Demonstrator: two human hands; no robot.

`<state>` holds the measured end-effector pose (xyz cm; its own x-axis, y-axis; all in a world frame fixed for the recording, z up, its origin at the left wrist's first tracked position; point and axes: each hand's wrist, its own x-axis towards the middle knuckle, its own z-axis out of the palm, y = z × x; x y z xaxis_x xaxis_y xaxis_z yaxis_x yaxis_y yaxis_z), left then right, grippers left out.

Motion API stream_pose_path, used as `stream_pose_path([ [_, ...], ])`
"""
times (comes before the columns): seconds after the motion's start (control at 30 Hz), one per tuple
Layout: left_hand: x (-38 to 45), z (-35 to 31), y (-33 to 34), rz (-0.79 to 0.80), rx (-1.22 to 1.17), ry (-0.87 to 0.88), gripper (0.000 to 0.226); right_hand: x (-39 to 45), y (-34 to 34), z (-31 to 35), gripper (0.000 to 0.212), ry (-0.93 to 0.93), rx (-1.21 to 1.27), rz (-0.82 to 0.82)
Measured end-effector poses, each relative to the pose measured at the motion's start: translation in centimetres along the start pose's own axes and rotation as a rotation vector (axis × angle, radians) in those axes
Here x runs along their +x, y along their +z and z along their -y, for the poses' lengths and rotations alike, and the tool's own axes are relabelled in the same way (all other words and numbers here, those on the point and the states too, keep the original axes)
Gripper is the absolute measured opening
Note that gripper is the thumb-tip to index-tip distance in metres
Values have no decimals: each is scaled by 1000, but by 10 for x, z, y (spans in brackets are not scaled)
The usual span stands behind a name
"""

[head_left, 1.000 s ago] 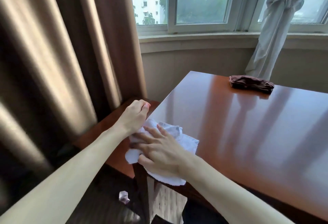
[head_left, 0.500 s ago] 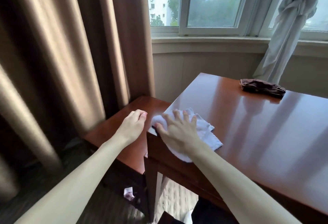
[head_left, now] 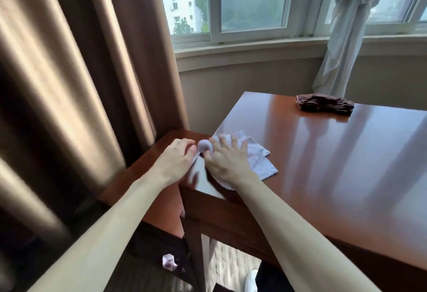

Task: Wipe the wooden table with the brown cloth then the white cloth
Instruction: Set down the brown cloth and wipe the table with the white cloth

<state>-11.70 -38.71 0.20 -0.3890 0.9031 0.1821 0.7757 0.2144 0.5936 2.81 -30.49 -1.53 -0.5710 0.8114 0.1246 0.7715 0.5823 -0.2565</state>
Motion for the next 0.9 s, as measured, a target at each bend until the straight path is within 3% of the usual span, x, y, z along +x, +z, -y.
stream_pose_path([
  [0.1,-9,-5,3,8,-73,-8,39,-67,0,17,58,-201,-15,-76],
  [0.17,-11,-17,13,31,-142,5,40,-90,-3,10,63,-262,78,-43],
  [0.27,-21,-26,32,44,-47,74,44,-41,-14,-24,60,-124,52,-37],
  [0.37,-44,-28,44,-64,188,100,58,-15,-26,-47,56,82,8,2],
  [0.47,-50,-29,47,-124,219,107,50,-70,-21,-29,76,-60,-61,-70],
  [0.57,-47,-31,47,-133,213,80,49,-102,-19,-33,75,-144,38,-53],
  [0.7,-52,-31,47,-123,201,91,45,-32,-30,-57,64,44,-4,1],
  [0.77,-49,-29,47,-119,201,94,43,-39,-26,-50,63,60,-27,-32],
  [0.9,-48,-32,48,-130,184,75,53,-109,-17,-28,71,-158,21,-44],
])
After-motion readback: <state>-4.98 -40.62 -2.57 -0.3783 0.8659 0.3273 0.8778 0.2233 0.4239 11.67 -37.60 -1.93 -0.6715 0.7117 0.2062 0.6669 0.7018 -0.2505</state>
